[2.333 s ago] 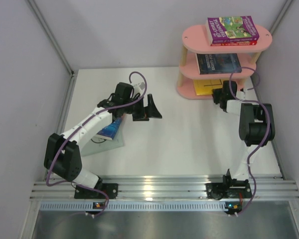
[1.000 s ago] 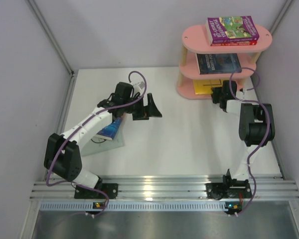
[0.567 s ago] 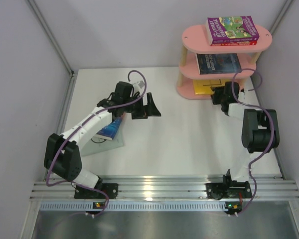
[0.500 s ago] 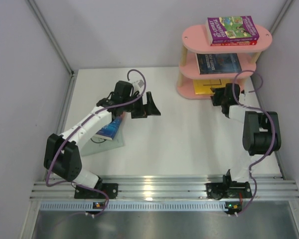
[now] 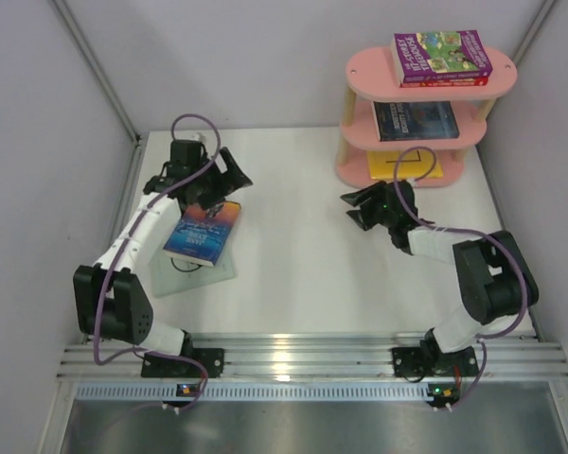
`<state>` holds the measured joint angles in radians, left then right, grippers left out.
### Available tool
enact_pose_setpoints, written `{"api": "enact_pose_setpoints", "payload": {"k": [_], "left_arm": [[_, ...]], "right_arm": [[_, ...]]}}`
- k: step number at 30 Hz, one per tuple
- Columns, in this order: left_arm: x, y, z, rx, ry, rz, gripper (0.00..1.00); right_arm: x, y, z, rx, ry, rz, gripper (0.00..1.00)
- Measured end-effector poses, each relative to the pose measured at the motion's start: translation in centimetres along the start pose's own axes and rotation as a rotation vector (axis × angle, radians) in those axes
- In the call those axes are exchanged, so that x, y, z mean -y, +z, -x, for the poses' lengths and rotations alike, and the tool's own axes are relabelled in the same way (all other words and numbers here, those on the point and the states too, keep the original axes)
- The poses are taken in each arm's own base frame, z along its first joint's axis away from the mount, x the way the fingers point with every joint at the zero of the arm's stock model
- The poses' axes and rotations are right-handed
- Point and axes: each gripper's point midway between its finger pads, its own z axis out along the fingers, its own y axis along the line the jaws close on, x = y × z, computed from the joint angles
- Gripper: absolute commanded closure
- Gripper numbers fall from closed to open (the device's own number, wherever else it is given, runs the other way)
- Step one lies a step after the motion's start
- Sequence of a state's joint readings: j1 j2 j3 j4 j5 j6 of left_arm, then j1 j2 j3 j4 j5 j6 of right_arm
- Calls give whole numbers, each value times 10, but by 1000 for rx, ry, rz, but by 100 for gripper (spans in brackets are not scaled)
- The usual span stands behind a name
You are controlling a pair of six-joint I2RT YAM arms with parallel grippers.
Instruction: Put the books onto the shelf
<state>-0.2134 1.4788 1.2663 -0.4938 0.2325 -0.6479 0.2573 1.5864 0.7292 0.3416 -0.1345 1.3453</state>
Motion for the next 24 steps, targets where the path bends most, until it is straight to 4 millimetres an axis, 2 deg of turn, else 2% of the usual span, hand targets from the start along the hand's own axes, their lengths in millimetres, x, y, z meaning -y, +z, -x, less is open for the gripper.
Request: {"api": "enact_pose_setpoints", "payload": {"k": [2, 7, 10, 14, 16, 20, 24], "left_arm": [[-32, -3, 16, 47, -69, 72, 2], [-125, -15, 38, 123, -269, 264, 2], [-160, -17, 43, 143, -335, 341, 2], [-183, -11, 31, 117, -369, 401, 2], [-193, -6, 25, 101, -378, 431, 2], [-209, 0, 20, 89, -403, 480, 2], [-226, 0, 20, 100, -460, 496, 2]], "right_arm": [[-11, 5, -44, -107, -76, 41, 39], [-35, 38, -143, -300, -218, 107, 28], [-47, 56, -192, -373, -257, 159, 24], [-55, 81, -244, -440, -278, 221, 23], [-53, 92, -262, -458, -285, 229, 23], [-49, 102, -288, -471, -289, 227, 22], [-55, 107, -310, -476, -263, 249, 22]]}}
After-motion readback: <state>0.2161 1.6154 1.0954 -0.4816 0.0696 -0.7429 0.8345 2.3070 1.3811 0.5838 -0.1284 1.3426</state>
